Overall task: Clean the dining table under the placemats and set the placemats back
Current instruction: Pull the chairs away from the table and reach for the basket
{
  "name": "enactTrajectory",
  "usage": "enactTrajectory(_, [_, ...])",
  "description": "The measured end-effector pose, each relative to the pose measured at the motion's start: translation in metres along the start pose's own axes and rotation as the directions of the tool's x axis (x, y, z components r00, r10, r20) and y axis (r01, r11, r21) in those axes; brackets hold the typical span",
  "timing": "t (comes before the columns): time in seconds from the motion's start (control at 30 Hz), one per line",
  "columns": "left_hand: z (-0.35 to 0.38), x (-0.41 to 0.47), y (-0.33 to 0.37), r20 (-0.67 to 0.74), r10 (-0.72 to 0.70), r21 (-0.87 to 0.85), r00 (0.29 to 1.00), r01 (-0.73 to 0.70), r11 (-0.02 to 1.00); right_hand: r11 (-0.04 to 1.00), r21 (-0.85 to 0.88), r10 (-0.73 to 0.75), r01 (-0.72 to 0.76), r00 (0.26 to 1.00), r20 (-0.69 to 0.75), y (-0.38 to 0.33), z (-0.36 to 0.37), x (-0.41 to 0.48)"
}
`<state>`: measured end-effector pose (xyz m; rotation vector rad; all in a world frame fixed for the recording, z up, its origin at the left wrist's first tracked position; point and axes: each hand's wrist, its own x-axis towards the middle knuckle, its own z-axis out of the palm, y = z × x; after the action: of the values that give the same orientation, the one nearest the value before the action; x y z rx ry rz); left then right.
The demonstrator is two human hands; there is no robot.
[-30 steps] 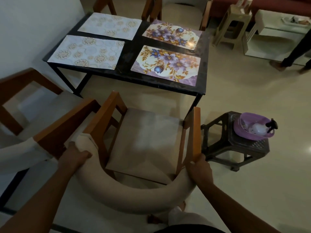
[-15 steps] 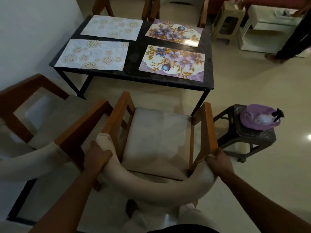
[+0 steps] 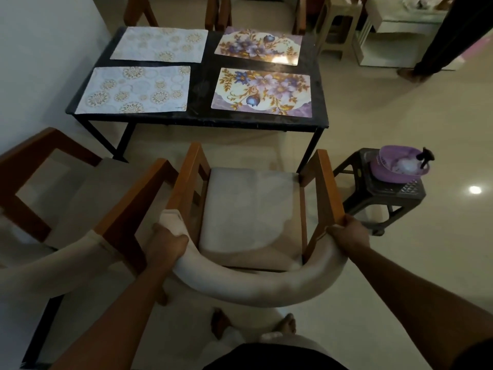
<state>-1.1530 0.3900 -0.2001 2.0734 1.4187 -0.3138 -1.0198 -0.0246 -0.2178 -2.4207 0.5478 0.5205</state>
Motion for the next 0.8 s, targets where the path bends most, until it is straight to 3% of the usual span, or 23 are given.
enactTrajectory(0.1, [0.002, 0.001, -0.012, 0.061, 0.099, 0.022, 0.993, -0.101, 0.995, 1.0, -0.014, -0.008, 0.008, 1.0, 0.0, -0.004, -0.004, 0.002])
enactTrajectory(0.37, [0.005, -0.01, -0.01, 0.079, 0.078, 0.048, 0.994, -0.081, 0.996, 1.0, -0.014, -0.018, 0.019, 1.0, 0.021, 0.001, -0.01, 0.005])
enactTrajectory(0.5, [0.016, -0.016, 0.014, -0.092, -0.1, 0.061, 0.991, 0.106, 0.993, 1.0, 0.006, -0.009, 0.008, 1.0, 0.024, 0.002, -0.009, 0.002])
enactTrajectory(0.6, [0.027, -0.004, 0.012, -0.147, -0.065, 0.093, 0.987, 0.079, 0.992, 1.0, 0.015, -0.004, 0.004, 1.0, 0.021, 0.002, -0.008, 0.0])
enactTrajectory(0.7, [0.026, 0.004, 0.01, -0.107, -0.113, 0.121, 0.988, 0.126, 0.985, 1.0, 0.008, 0.004, -0.004, 1.0, 0.026, 0.002, -0.009, -0.001])
enactTrajectory(0.8, [0.022, -0.006, 0.019, -0.163, -0.088, 0.051, 0.983, 0.097, 0.994, 1.0, 0.006, 0.005, -0.005, 0.999, 0.042, 0.002, -0.009, 0.0])
